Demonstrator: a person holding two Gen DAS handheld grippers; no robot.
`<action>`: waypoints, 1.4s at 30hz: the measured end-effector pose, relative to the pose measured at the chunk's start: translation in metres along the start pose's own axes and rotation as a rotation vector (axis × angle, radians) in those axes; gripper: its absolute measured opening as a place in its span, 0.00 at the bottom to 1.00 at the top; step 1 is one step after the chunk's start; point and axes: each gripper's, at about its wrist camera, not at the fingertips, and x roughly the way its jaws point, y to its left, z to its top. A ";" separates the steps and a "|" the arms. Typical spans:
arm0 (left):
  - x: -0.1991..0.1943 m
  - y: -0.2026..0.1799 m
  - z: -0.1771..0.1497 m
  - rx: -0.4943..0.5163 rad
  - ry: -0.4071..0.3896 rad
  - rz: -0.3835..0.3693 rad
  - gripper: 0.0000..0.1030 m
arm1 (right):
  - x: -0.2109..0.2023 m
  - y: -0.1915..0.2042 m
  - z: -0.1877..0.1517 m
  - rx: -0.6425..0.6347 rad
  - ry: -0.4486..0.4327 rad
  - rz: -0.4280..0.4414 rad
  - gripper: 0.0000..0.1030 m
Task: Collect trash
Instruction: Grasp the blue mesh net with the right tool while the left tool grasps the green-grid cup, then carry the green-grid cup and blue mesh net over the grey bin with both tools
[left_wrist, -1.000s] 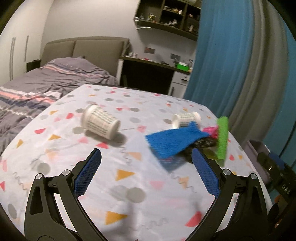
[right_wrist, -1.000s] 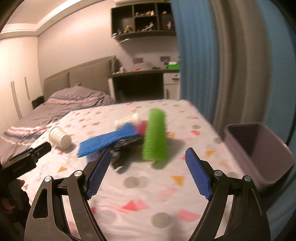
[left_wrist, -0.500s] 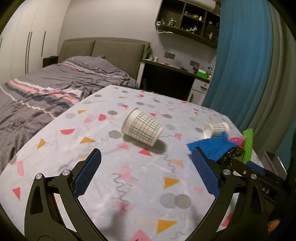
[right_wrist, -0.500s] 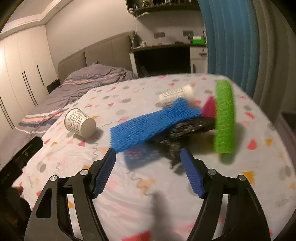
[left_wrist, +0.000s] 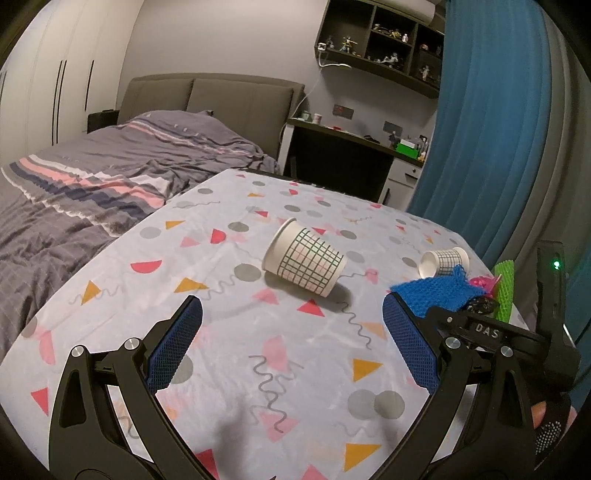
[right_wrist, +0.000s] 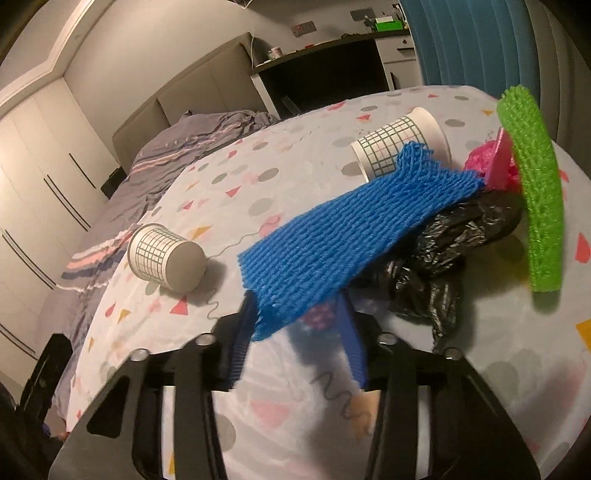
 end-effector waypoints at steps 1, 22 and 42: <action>0.001 0.000 0.000 0.000 0.002 -0.001 0.94 | 0.001 0.001 0.000 -0.006 0.003 0.001 0.25; 0.066 -0.015 0.023 -0.138 0.157 -0.015 0.94 | -0.079 -0.016 -0.016 -0.194 -0.198 -0.060 0.06; 0.156 -0.015 0.034 -0.329 0.315 0.028 0.72 | -0.099 -0.059 -0.018 -0.163 -0.232 -0.035 0.06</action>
